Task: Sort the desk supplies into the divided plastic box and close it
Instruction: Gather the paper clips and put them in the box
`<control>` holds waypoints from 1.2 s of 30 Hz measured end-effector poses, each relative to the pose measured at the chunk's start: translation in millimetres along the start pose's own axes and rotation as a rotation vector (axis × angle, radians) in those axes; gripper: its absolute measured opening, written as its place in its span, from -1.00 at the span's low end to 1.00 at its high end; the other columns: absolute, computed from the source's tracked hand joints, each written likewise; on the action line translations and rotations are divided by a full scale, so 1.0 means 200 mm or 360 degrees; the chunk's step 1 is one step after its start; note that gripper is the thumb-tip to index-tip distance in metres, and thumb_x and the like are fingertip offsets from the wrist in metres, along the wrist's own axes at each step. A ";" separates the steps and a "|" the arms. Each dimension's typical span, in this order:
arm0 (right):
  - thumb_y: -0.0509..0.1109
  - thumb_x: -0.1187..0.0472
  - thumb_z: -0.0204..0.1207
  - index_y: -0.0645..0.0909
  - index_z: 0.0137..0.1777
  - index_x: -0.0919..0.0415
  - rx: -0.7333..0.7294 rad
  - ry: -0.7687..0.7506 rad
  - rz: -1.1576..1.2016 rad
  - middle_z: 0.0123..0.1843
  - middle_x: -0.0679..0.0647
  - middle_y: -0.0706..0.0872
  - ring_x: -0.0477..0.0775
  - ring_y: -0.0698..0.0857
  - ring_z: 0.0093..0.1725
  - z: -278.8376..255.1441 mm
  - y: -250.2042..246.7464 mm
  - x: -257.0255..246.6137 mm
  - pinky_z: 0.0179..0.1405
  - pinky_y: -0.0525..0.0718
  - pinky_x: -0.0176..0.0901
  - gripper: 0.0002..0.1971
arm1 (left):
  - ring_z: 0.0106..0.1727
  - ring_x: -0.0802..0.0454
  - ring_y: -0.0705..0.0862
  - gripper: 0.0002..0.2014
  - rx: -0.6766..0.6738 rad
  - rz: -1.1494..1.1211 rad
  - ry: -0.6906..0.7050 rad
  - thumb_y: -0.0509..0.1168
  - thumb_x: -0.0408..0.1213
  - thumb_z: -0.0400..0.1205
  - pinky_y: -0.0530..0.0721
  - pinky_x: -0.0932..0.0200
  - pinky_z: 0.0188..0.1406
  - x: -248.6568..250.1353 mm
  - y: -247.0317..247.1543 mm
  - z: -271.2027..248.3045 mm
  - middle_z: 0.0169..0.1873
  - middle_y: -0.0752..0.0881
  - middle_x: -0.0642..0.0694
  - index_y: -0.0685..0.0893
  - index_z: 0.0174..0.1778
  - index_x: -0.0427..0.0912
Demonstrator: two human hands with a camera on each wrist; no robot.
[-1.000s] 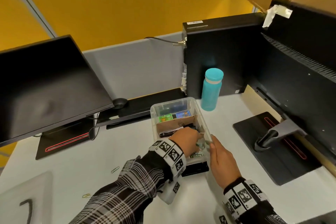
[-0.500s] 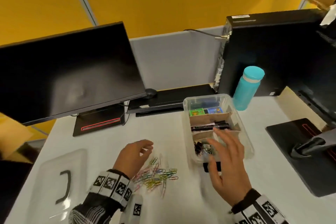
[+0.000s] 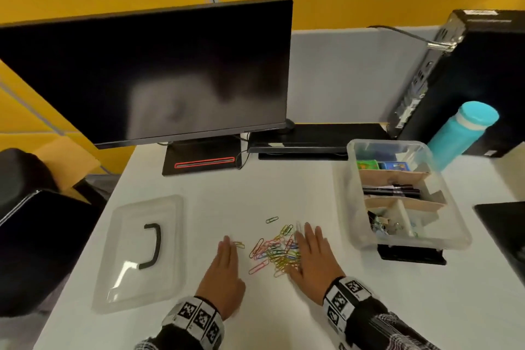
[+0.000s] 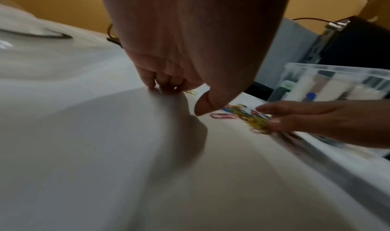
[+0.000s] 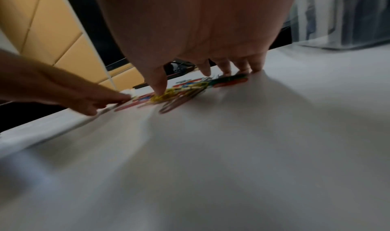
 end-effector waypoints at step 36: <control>0.10 0.44 0.59 0.33 0.42 0.25 0.0118 -0.0012 -0.0078 0.44 0.21 0.37 0.17 0.54 0.28 0.00 -0.14 -0.05 0.04 0.55 -0.04 -0.61 | 0.13 -0.06 0.61 -0.70 0.0349 0.0236 0.0572 0.09 -0.18 0.71 0.58 0.10 0.02 0.22 -0.17 0.31 0.10 0.63 -0.09 0.68 0.19 -0.13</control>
Point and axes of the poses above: each hand's wrist, its own z-axis towards the middle knuckle, its own y-axis out of the palm, x = y × z, the point moved 5 cm from there along z, towards the middle knuckle
